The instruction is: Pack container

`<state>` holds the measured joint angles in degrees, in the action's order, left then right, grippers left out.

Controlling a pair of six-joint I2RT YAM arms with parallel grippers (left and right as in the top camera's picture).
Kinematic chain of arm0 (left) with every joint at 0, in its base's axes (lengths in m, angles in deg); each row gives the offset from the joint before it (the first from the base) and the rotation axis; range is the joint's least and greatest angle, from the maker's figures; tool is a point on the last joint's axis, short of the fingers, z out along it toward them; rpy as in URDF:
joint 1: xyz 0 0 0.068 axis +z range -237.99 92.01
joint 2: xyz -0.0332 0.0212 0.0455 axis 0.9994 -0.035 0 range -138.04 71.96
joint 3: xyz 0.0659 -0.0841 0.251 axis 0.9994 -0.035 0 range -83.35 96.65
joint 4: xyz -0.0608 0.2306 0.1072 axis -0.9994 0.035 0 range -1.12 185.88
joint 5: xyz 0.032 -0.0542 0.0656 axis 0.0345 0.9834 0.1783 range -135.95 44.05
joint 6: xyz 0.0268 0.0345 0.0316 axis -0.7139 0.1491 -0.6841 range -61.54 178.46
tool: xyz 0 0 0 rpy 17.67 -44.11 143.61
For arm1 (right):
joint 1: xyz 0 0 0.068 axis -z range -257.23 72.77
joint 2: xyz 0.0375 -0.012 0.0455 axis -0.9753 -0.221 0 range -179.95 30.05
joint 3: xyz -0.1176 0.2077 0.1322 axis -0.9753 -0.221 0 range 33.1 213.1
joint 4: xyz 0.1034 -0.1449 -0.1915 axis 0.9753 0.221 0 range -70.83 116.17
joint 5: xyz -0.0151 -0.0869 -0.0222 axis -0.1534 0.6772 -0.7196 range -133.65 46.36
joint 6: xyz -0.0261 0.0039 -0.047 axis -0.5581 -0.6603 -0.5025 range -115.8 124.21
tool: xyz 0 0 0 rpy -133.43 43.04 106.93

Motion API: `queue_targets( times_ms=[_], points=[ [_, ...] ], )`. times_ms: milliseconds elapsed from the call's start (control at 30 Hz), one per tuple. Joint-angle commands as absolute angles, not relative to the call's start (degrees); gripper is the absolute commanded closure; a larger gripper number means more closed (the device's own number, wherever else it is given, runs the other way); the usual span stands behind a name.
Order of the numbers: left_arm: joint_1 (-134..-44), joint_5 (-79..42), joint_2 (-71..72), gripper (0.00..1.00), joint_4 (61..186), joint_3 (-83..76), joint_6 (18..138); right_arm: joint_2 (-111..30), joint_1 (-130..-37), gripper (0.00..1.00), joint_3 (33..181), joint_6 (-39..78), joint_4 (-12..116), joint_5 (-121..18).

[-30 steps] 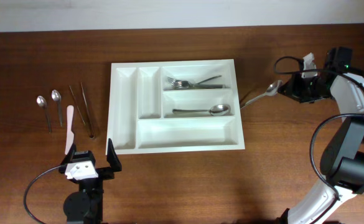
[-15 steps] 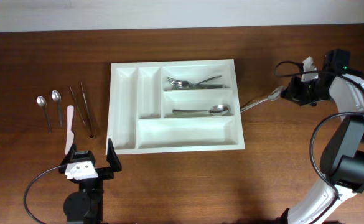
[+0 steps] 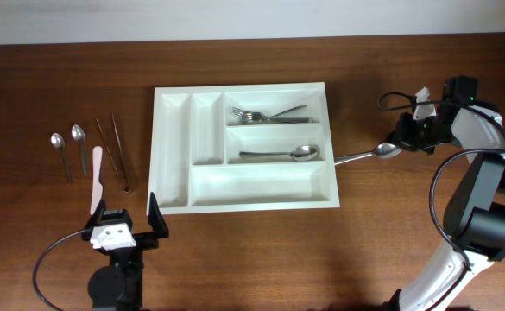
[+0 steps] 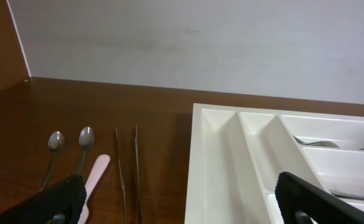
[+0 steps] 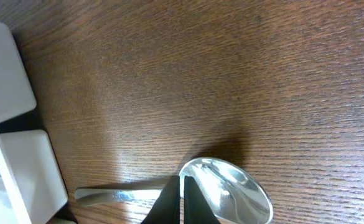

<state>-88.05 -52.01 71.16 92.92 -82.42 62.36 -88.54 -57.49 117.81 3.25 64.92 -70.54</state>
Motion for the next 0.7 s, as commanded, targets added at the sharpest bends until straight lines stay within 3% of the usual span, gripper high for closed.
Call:
queue_targets(
  times_ms=[0,100,300,433,533,667],
  points=[
    [-88.3,-52.4,71.6,0.01,92.9,-82.8,61.8,-89.3,-55.2,0.96,117.3,5.1,64.4,-74.5],
    [-88.3,-52.4,71.6,0.01,92.8,-82.8,61.8,-89.3,-52.1,0.94,117.3,5.1,63.9,-78.8],
    [-88.3,-52.4,71.6,0.01,92.9,-82.8,61.8,-89.3,-45.5,0.46,117.3,2.8,66.1,-79.9],
    [-88.3,-52.4,71.6,0.01,92.9,-82.8,61.8,-89.3,-44.5,0.32,117.3,-0.3,68.3,-79.8],
    [-88.3,-52.4,71.6,0.01,92.9,-82.8,61.8,-89.3,-45.6,0.31,117.3,-0.3,68.2,-79.5],
    [-88.3,-52.4,71.6,0.01,92.9,-82.8,61.8,-89.4,-48.0,0.4,117.3,0.2,68.1,-77.2]
  ],
)
